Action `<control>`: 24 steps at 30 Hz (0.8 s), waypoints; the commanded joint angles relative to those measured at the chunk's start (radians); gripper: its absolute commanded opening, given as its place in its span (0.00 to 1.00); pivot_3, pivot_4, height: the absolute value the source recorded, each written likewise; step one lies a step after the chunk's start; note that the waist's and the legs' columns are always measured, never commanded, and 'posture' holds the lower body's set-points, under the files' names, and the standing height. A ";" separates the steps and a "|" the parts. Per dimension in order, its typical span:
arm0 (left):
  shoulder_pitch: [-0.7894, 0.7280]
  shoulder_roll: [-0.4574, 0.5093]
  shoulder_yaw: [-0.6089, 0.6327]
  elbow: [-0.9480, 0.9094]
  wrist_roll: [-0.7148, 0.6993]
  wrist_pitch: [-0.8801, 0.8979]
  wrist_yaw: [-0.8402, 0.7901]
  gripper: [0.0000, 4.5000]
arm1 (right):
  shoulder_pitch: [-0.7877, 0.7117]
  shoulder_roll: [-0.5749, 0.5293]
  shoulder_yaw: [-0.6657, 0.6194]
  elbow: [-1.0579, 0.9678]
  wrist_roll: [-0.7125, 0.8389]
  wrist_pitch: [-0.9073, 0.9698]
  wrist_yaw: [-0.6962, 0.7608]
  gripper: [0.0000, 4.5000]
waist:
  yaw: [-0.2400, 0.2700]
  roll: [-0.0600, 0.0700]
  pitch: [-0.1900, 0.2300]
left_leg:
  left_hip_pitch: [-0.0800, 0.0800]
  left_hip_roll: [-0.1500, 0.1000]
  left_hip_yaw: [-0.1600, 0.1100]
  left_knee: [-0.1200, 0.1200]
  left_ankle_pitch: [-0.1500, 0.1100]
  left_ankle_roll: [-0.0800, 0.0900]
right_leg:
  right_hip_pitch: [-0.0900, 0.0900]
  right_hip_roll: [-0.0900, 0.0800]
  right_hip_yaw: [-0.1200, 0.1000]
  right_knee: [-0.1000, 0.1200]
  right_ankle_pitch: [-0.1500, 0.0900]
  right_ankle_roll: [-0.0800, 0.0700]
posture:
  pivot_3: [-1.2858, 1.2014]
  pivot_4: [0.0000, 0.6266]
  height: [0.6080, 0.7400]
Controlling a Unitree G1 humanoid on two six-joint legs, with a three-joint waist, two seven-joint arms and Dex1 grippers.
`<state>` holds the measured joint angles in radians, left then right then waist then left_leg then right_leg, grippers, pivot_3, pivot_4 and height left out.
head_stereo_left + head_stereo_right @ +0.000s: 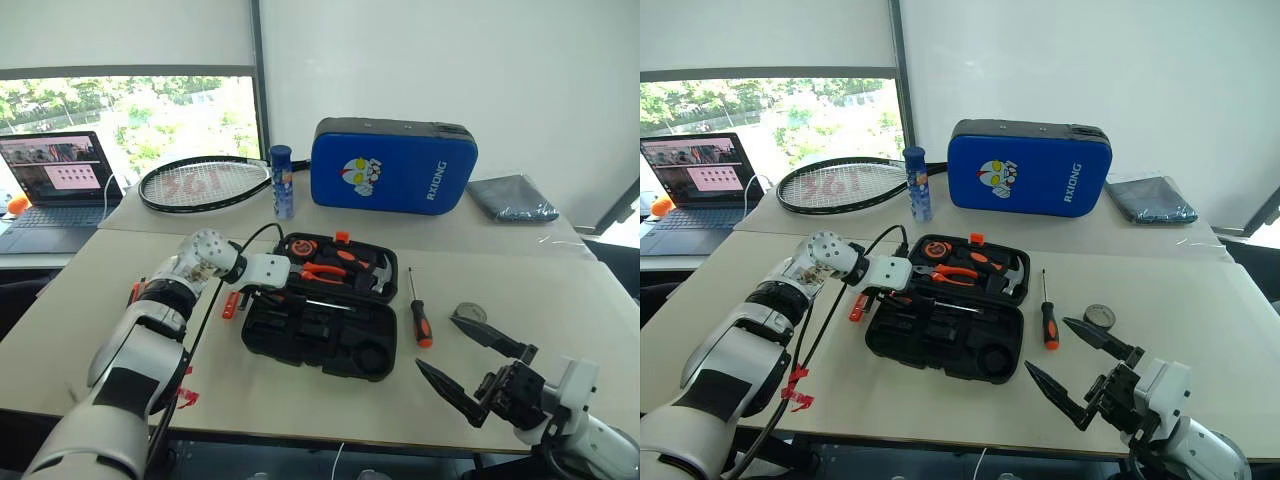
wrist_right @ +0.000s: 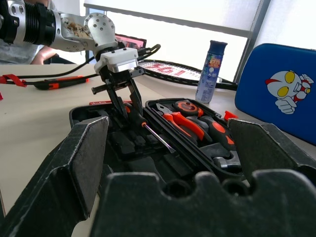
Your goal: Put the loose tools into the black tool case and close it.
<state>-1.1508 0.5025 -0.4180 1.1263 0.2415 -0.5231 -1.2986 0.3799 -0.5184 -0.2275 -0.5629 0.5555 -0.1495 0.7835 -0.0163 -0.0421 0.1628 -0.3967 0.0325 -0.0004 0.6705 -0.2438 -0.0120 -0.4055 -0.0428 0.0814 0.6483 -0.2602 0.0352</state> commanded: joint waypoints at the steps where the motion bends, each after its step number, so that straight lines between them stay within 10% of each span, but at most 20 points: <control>1: -0.041 -0.013 0.000 0.035 0.040 -0.033 0.048 0.20 | 0.015 0.008 -0.013 -0.043 -0.007 -0.013 -0.008 1.00 | 0.000 0.000 0.000 | 0.000 0.000 0.000 0.000 0.000 0.000 | 0.000 0.000 0.000 0.000 0.000 0.000 | 0.52 0.24 1.00; 11: -0.070 -0.044 0.011 0.077 0.081 -0.042 0.080 0.20 | 0.033 0.026 0.006 -0.045 -0.020 -0.016 0.001 1.00 | 0.004 0.000 0.000 | -0.002 0.000 -0.001 0.006 0.000 0.000 | 0.001 0.000 -0.002 0.001 0.001 0.001 | 0.52 0.24 1.00; 19: -0.094 -0.053 0.104 0.036 -0.025 -0.103 0.051 0.85 | 0.029 0.022 0.028 -0.050 -0.017 0.000 -0.001 1.00 | 0.008 0.000 0.000 | -0.002 0.000 -0.002 0.008 0.000 0.000 | 0.002 0.000 -0.002 0.001 0.002 0.002 | 0.52 0.24 1.00; 24: -0.063 -0.035 0.193 -0.016 -0.140 -0.056 -0.070 0.85 | 0.018 0.017 0.033 -0.042 -0.014 0.009 0.002 1.00 | 0.002 0.000 0.000 | -0.003 0.000 -0.002 0.007 0.000 0.000 | 0.001 0.000 -0.002 0.001 0.002 0.002 | 0.52 0.24 1.00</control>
<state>-1.2121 0.4509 -0.2668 1.1475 0.1524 -0.5998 -1.3392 0.4060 -0.4968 -0.1901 -0.5753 0.5326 -0.1427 0.7845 -0.0143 -0.0417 0.1627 -0.3999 0.0326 -0.0025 0.6777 -0.2441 -0.0116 -0.4050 -0.0428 0.0794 0.6492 -0.2584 0.0372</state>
